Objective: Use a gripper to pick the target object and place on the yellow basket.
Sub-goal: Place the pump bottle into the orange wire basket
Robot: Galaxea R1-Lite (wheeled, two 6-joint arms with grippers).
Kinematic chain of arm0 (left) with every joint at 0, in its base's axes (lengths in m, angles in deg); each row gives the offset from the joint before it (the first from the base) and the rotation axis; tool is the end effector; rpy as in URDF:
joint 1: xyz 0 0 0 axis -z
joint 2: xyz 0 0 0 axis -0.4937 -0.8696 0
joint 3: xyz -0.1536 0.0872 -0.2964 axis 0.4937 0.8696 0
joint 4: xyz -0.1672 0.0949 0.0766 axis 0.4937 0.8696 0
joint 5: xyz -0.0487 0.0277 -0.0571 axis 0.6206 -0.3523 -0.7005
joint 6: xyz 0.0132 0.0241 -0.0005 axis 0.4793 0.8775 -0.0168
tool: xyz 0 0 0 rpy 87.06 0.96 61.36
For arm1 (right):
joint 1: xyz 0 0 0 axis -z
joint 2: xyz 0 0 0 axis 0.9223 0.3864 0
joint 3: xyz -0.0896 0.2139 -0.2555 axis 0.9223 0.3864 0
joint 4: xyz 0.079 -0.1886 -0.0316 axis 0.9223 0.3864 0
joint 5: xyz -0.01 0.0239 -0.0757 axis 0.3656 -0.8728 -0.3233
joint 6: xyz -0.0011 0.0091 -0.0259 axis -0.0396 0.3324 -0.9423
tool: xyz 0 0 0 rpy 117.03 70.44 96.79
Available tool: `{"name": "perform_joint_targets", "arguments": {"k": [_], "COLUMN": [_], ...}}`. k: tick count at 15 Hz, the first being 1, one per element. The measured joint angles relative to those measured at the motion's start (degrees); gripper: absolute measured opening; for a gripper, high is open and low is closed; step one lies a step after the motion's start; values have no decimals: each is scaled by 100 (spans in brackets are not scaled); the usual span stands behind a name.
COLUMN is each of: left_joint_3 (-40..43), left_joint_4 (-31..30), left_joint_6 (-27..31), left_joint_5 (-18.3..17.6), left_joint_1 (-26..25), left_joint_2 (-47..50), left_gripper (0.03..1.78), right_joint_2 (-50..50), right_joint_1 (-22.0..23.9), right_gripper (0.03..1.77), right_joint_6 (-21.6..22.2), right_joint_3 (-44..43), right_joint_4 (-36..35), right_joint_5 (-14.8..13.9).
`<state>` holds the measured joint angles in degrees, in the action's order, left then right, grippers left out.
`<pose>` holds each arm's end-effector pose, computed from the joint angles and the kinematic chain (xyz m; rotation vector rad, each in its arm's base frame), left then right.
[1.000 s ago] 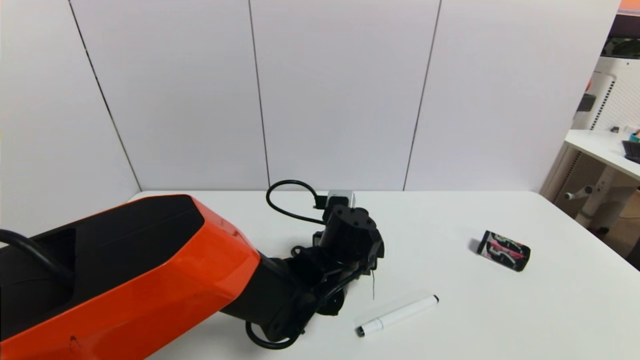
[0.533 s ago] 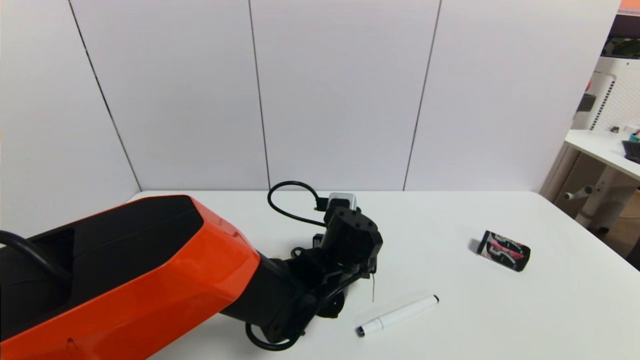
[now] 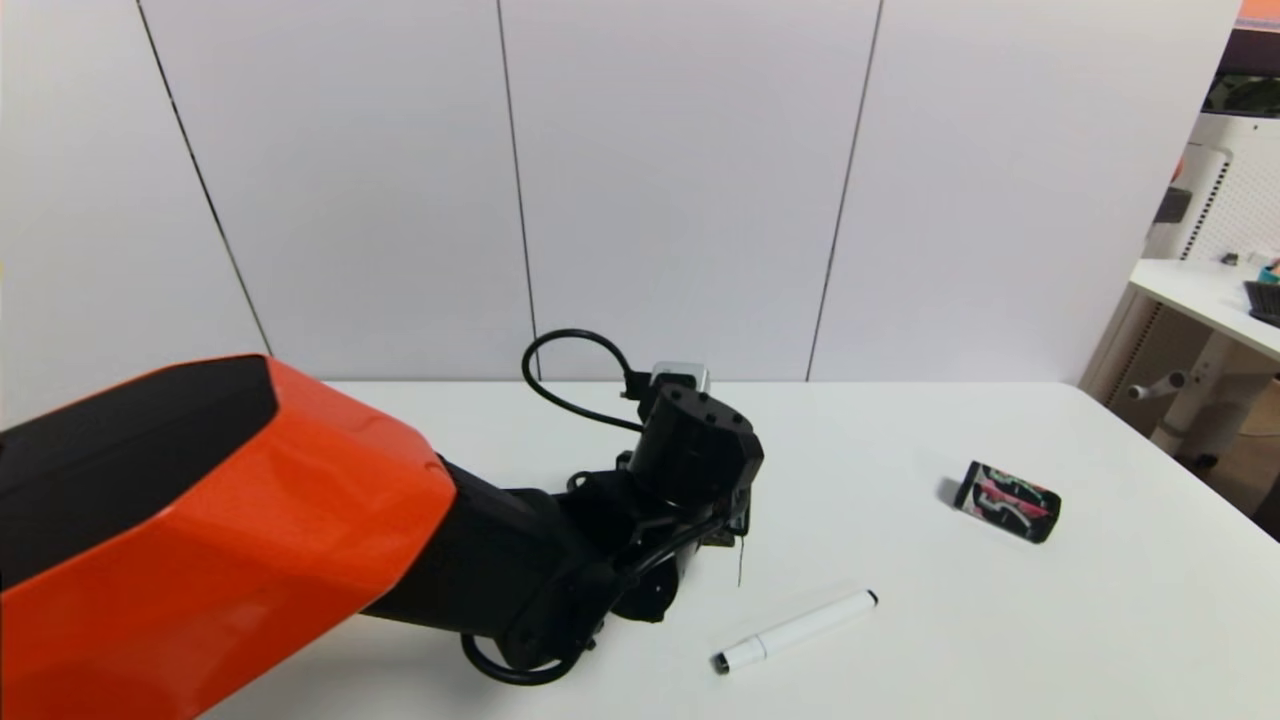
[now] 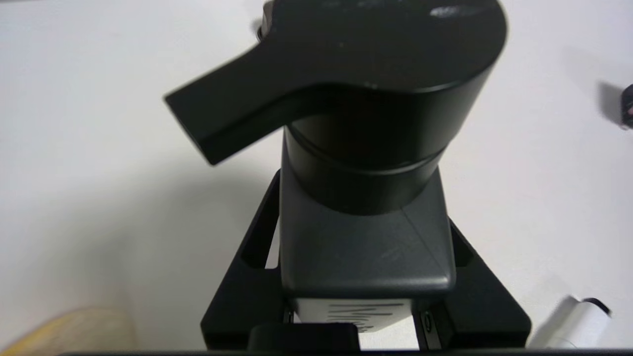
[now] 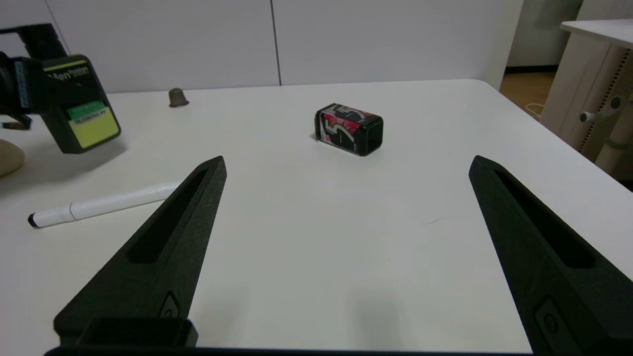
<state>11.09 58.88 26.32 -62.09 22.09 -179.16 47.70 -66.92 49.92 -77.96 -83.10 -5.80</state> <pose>0.2848 -0.3404 0.1476 -0.0974 0.3947 -0.3648 -0.0454 0.0000 0.0837 0.0353 -0.0788 -0.0138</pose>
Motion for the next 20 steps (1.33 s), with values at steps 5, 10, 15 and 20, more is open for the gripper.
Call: {"name": "perform_joint_targets", "arguments": {"k": [5,10,15,20], "left_joint_3": [-158,-16,1020,2319], "left_joint_4": [1151,1780,1819,827], "left_joint_6": [495,1520,1813,1629], "left_joint_5": [-11,-651,-1414,-1436], "left_joint_1": [-524,-2097,-3384,-3956], "left_joint_2": [1034,2032,2666,2866], "left_gripper": [63,63,63,63], "right_joint_2": [0,0,0,0], "right_joint_1": [0,0,-2,-2], "right_gripper": [169,169,169,169], "right_joint_6": [0,0,-1,0], "right_joint_3": [0,0,0,0], "right_joint_4": [-1,-1,-1,-1], "right_joint_5": [0,0,0,0]}}
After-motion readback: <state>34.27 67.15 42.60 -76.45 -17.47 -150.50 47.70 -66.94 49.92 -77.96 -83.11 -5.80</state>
